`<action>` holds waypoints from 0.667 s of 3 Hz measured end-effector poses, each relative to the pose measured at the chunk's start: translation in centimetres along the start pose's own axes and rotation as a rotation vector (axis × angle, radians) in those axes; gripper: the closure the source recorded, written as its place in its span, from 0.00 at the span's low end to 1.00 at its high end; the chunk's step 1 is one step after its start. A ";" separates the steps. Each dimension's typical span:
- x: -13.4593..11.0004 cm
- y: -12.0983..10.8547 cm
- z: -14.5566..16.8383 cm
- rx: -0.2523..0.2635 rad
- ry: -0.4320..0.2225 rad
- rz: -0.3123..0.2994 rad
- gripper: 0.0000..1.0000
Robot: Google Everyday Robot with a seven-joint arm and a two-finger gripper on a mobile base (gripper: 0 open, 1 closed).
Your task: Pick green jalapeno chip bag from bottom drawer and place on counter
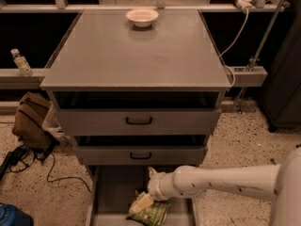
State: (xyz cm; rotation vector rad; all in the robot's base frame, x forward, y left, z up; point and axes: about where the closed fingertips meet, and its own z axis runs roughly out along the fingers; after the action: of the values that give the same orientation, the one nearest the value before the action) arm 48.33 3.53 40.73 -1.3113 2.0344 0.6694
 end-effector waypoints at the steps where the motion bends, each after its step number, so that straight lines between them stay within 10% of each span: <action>1: 7.7 -2.3 2.3 0.103 0.085 0.020 0.00; 2: 13.6 -4.3 3.6 0.189 0.120 0.059 0.00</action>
Offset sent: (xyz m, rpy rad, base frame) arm 0.0067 -0.1210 -0.1922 -0.2193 -0.0408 -0.2815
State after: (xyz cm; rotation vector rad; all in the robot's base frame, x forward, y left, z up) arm 48.80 -3.82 27.98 -1.2116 2.1810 0.4204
